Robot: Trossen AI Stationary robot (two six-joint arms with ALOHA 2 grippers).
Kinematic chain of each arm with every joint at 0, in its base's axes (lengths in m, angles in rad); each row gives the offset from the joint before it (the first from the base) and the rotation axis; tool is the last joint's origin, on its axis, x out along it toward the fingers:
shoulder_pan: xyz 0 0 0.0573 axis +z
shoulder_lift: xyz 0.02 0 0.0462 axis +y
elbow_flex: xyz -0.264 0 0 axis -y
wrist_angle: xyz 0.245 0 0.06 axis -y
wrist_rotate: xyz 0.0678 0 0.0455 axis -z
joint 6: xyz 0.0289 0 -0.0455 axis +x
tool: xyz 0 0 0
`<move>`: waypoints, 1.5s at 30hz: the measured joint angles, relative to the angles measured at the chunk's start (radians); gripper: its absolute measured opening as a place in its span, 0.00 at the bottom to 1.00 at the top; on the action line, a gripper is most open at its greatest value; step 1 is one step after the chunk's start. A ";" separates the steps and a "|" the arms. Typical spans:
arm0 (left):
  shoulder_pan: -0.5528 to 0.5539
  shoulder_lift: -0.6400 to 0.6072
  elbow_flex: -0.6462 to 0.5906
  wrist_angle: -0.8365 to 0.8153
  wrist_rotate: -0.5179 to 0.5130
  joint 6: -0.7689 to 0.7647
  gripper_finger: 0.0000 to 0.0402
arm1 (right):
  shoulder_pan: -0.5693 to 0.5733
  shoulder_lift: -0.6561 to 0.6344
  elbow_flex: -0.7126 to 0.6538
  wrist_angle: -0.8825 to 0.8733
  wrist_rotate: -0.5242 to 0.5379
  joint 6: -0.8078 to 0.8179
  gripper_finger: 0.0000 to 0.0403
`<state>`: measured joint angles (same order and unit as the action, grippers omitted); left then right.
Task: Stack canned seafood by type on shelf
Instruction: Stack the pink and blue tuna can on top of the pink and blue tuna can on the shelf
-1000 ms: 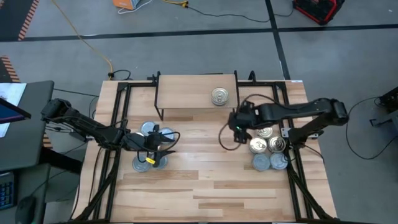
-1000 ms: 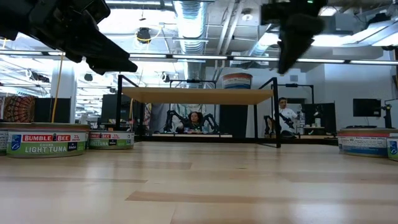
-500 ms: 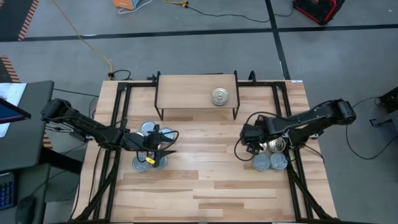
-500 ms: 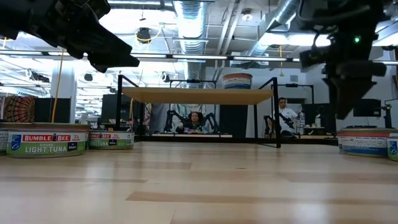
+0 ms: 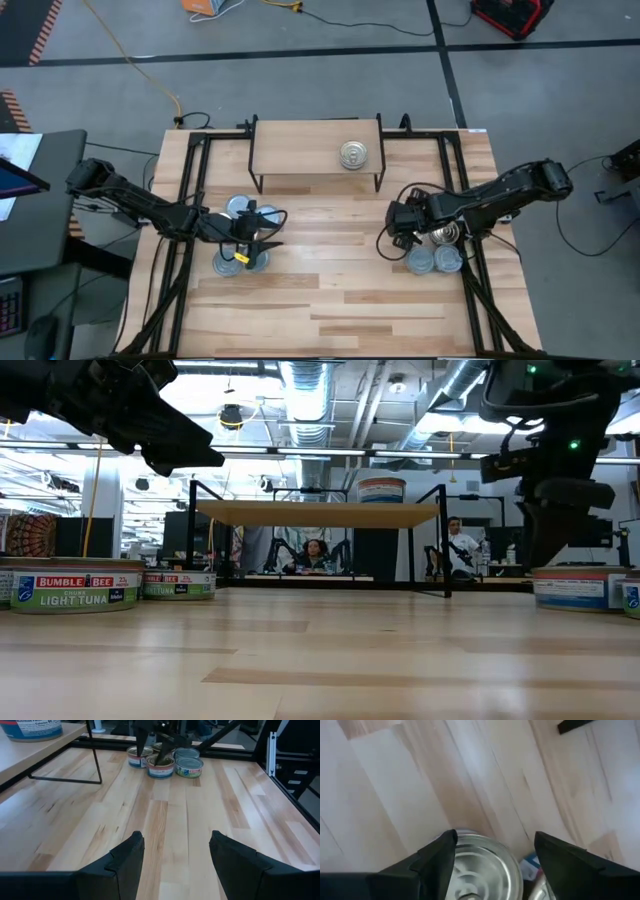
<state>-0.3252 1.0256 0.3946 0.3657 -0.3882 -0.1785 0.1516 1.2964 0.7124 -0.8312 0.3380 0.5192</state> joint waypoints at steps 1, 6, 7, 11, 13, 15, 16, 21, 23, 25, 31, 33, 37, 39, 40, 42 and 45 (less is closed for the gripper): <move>0.000 0.000 0.000 0.000 0.000 0.001 0.53 | 0.000 -0.001 -0.007 0.014 -0.004 0.000 0.76; 0.000 0.000 0.000 0.000 0.000 0.001 0.53 | 0.008 0.022 -0.035 0.092 -0.020 -0.007 0.76; 0.000 0.000 0.000 0.000 0.000 0.001 0.53 | 0.013 0.040 -0.036 0.102 -0.024 -0.013 0.76; 0.000 0.000 0.000 0.000 0.000 0.002 0.53 | 0.034 0.140 -0.030 0.165 -0.035 -0.058 0.76; 0.000 0.000 0.000 -0.001 0.000 0.002 0.53 | 0.043 0.179 -0.013 0.166 -0.024 -0.073 0.76; 0.000 0.000 0.000 -0.003 0.000 0.002 0.53 | 0.048 0.199 0.009 0.174 -0.018 -0.089 0.76; 0.000 0.000 0.000 -0.002 0.000 0.002 0.53 | 0.050 0.203 0.021 0.185 -0.017 -0.098 0.76; 0.000 0.000 0.000 -0.002 0.000 0.002 0.53 | 0.051 0.173 0.106 0.166 -0.018 -0.117 0.76; 0.000 0.000 0.000 -0.001 0.000 0.002 0.53 | 0.051 0.145 0.142 0.139 -0.008 -0.110 0.76; 0.000 0.000 0.000 -0.002 0.001 0.001 0.53 | 0.050 0.116 0.172 0.105 0.005 -0.082 0.76; 0.000 0.000 0.000 -0.002 0.046 -0.008 0.53 | 0.045 0.043 0.211 -0.093 0.004 0.243 0.76; 0.000 0.000 0.000 -0.002 0.050 -0.007 0.53 | 0.068 0.028 0.211 -0.142 -0.016 0.346 0.76; 0.000 0.000 0.000 -0.005 0.052 -0.003 0.53 | 0.140 0.025 0.212 -0.187 -0.054 0.513 0.76; 0.000 0.000 0.000 -0.013 0.052 -0.002 0.53 | 0.172 0.032 0.212 -0.218 -0.059 0.583 0.76; 0.000 0.000 0.000 -0.013 0.052 -0.002 0.53 | 0.184 0.034 0.212 -0.226 -0.060 0.612 0.76; 0.000 0.000 0.000 -0.015 0.056 -0.003 0.53 | 0.205 0.034 0.211 -0.227 -0.060 0.667 0.76; 0.000 0.000 0.000 -0.017 0.080 -0.008 0.53 | 0.229 0.034 0.208 -0.238 -0.055 0.712 0.76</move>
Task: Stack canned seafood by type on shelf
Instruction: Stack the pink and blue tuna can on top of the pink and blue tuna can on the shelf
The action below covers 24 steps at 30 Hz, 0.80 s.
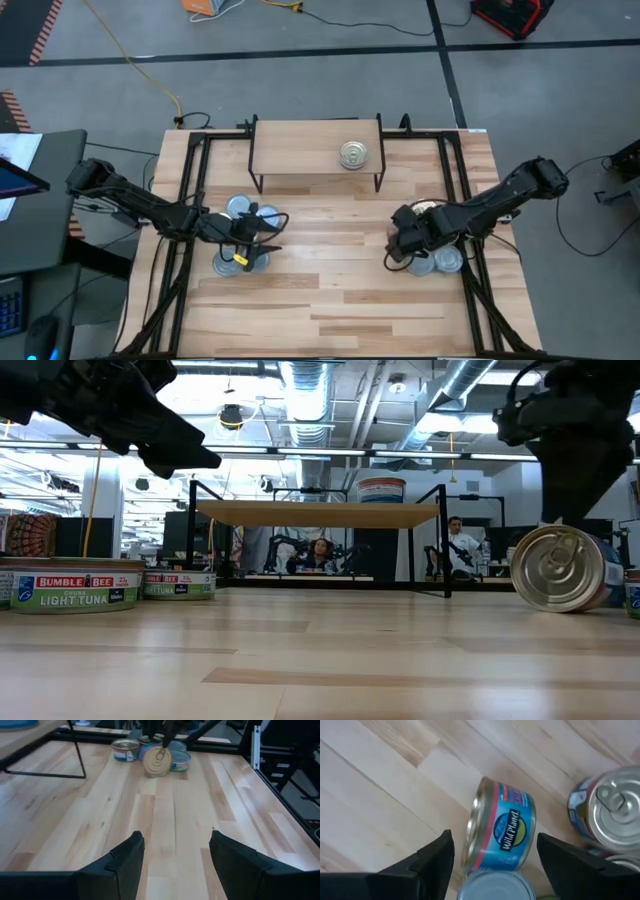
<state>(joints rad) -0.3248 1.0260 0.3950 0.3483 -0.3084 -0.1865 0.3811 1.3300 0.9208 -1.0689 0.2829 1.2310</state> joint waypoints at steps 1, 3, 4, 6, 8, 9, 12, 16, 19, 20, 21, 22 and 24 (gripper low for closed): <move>0.000 0.000 0.000 0.000 0.013 -0.001 0.53 | 0.006 0.000 -0.008 0.004 0.000 0.008 0.76; 0.000 0.000 0.000 0.000 0.039 -0.006 0.53 | 0.015 0.000 -0.035 0.005 0.003 0.028 0.76; 0.000 0.000 0.000 0.000 0.050 -0.008 0.53 | 0.019 0.000 -0.052 0.010 0.002 0.041 0.76; 0.000 0.000 0.000 0.000 0.066 -0.011 0.53 | 0.024 0.000 -0.089 0.023 0.001 0.068 0.76; 0.000 0.000 0.000 0.000 0.067 -0.011 0.53 | 0.030 0.000 -0.125 0.072 -0.003 0.079 0.76; 0.000 0.000 0.000 0.000 0.067 -0.011 0.53 | 0.033 0.000 -0.142 0.117 -0.003 0.078 0.76; 0.000 0.000 0.000 0.001 0.065 -0.012 0.53 | 0.041 0.000 -0.181 0.234 -0.005 0.031 0.76; 0.000 0.000 0.000 0.004 0.060 -0.012 0.53 | 0.041 0.000 -0.199 0.308 -0.004 -0.047 0.73; 0.000 0.000 0.000 0.005 0.060 -0.012 0.53 | 0.040 0.000 -0.199 0.318 -0.001 -0.094 0.68; 0.000 0.000 0.000 0.005 0.060 -0.012 0.53 | 0.038 0.000 -0.199 0.318 0.000 -0.102 0.66; 0.000 0.000 0.000 0.006 0.059 -0.011 0.53 | 0.033 0.000 -0.199 0.317 0.000 -0.104 0.63; 0.000 0.000 0.000 0.006 0.059 -0.011 0.53 | 0.026 0.000 -0.199 0.317 0.000 -0.109 0.59; 0.000 0.000 0.000 0.005 0.058 -0.011 0.53 | 0.013 0.000 -0.199 0.317 0.000 -0.121 0.53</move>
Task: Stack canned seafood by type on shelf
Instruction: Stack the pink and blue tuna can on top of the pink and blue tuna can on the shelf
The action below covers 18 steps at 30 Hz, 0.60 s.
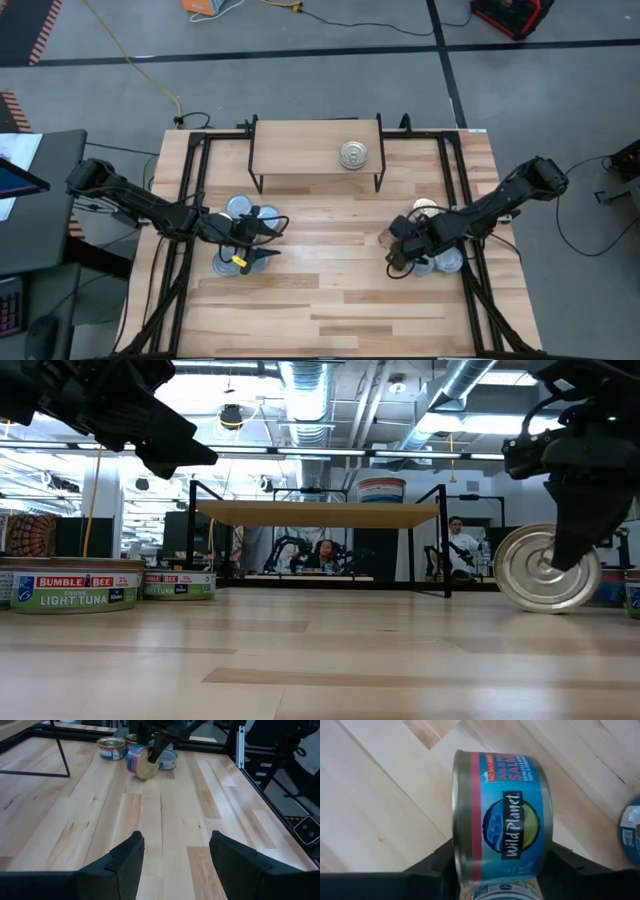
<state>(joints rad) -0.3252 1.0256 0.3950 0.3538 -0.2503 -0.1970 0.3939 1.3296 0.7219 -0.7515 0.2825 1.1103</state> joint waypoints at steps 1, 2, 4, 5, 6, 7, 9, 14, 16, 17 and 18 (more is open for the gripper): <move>0.000 0.000 0.000 0.000 0.000 0.000 0.53 | -0.006 0.000 0.000 0.001 0.000 -0.014 0.53; 0.000 0.000 0.000 0.000 0.000 0.000 0.53 | -0.012 0.000 0.000 0.001 0.001 -0.030 0.53; 0.000 0.000 0.000 0.000 0.000 0.001 0.53 | -0.020 -0.005 0.009 -0.004 0.008 -0.073 0.53; 0.000 0.000 0.000 0.000 0.000 0.001 0.53 | -0.025 -0.011 0.019 -0.003 0.017 -0.102 0.53; 0.000 0.000 0.000 0.000 -0.001 0.001 0.53 | -0.027 -0.020 0.031 0.014 0.035 -0.142 0.53; 0.000 0.000 0.000 0.000 -0.006 0.005 0.53 | -0.032 -0.031 0.045 0.047 0.053 -0.192 0.53; 0.000 0.000 0.000 0.001 -0.025 0.020 0.53 | -0.049 -0.056 0.073 0.142 0.080 -0.308 0.53; 0.000 0.000 0.000 0.019 -0.108 0.051 0.53 | -0.177 -0.118 0.111 0.309 0.068 -0.506 0.53; 0.000 0.000 0.000 0.038 -0.116 0.067 0.53 | -0.256 -0.139 0.123 0.322 0.006 -0.542 0.53; 0.000 0.000 0.000 0.051 -0.116 0.077 0.53 | -0.296 -0.144 0.131 0.321 -0.034 -0.559 0.53; 0.000 0.000 0.000 0.067 -0.111 0.088 0.53 | -0.336 -0.148 0.139 0.315 -0.073 -0.573 0.53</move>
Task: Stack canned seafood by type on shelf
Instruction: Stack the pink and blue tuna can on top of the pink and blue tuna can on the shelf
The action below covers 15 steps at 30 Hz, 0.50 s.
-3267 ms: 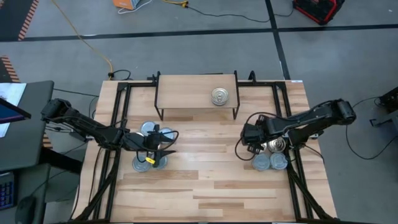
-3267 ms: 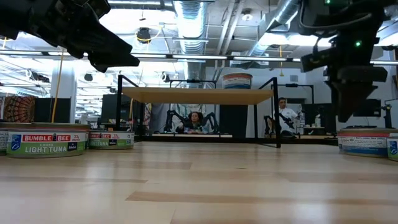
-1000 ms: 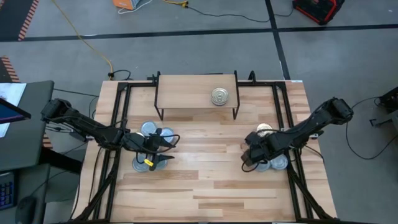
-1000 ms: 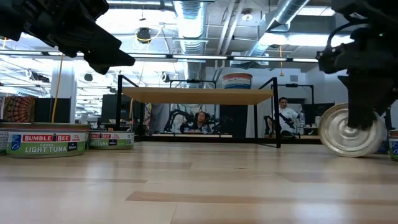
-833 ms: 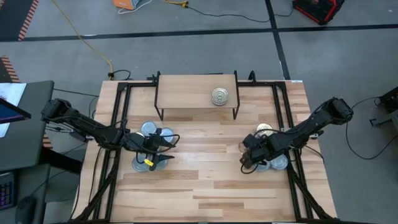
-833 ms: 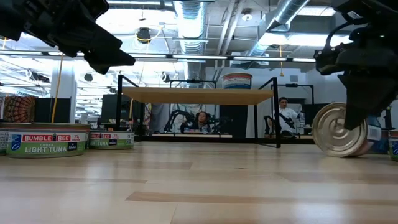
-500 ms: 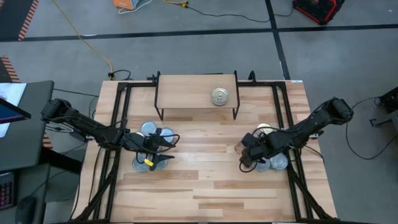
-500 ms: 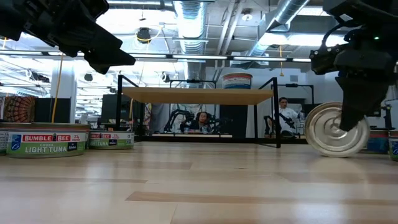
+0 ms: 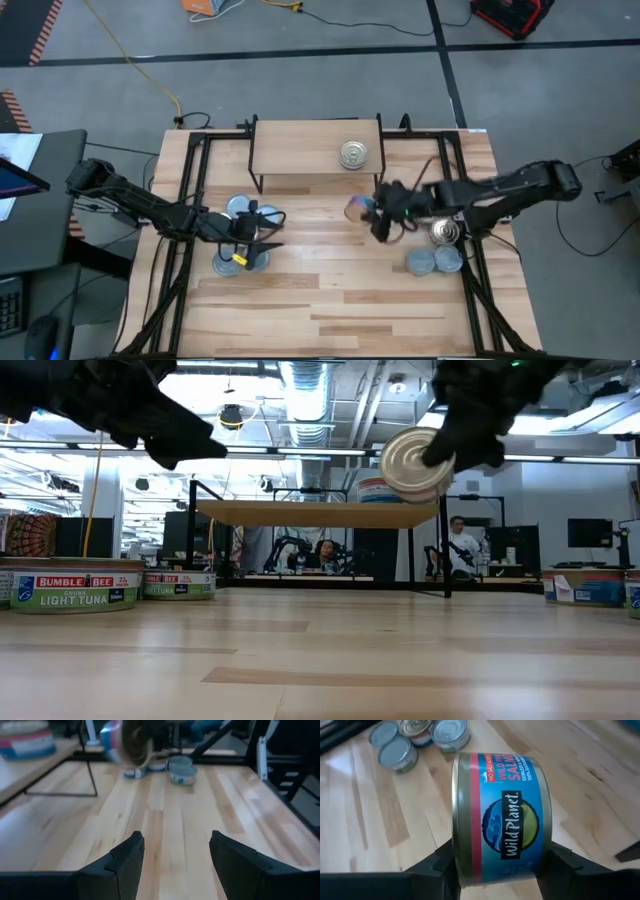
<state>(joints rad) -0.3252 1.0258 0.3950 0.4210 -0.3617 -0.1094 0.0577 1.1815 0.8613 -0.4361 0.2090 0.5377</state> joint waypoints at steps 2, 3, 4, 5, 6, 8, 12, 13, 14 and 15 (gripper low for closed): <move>-0.002 0.000 0.000 0.035 0.027 0.032 0.53 | -0.082 -0.009 0.015 -0.007 -0.071 -0.032 0.54; -0.004 0.000 0.000 0.058 0.042 0.054 0.53 | -0.121 -0.013 0.027 -0.007 -0.106 -0.047 0.54; -0.008 0.000 0.000 0.083 0.053 0.085 0.53 | -0.164 -0.015 0.039 -0.004 -0.135 -0.063 0.54; -0.011 0.000 0.000 0.113 0.063 0.119 0.53 | -0.204 -0.017 0.054 0.000 -0.161 -0.076 0.54; -0.013 0.000 0.000 0.145 0.069 0.153 0.53 | -0.243 -0.017 0.068 0.000 -0.189 -0.091 0.54; -0.015 0.000 0.000 0.199 0.069 0.220 0.53 | -0.316 -0.017 0.099 -0.002 -0.254 -0.113 0.53; -0.012 -0.001 0.015 0.284 0.049 0.331 0.53 | -0.442 -0.016 0.162 -0.002 -0.399 -0.128 0.54; -0.008 -0.001 0.030 0.281 0.031 0.351 0.53 | -0.475 -0.016 0.174 -0.009 -0.438 -0.128 0.54; -0.005 -0.001 0.050 0.264 0.008 0.368 0.53 | -0.507 -0.010 0.185 -0.019 -0.477 -0.127 0.54; 0.002 -0.001 0.075 0.230 -0.015 0.381 0.53 | -0.536 0.000 0.196 -0.027 -0.513 -0.121 0.54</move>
<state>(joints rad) -0.3230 1.0248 0.4699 0.6507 -0.3762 0.2713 -0.4787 1.1814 1.0576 -0.4630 -0.3043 0.4171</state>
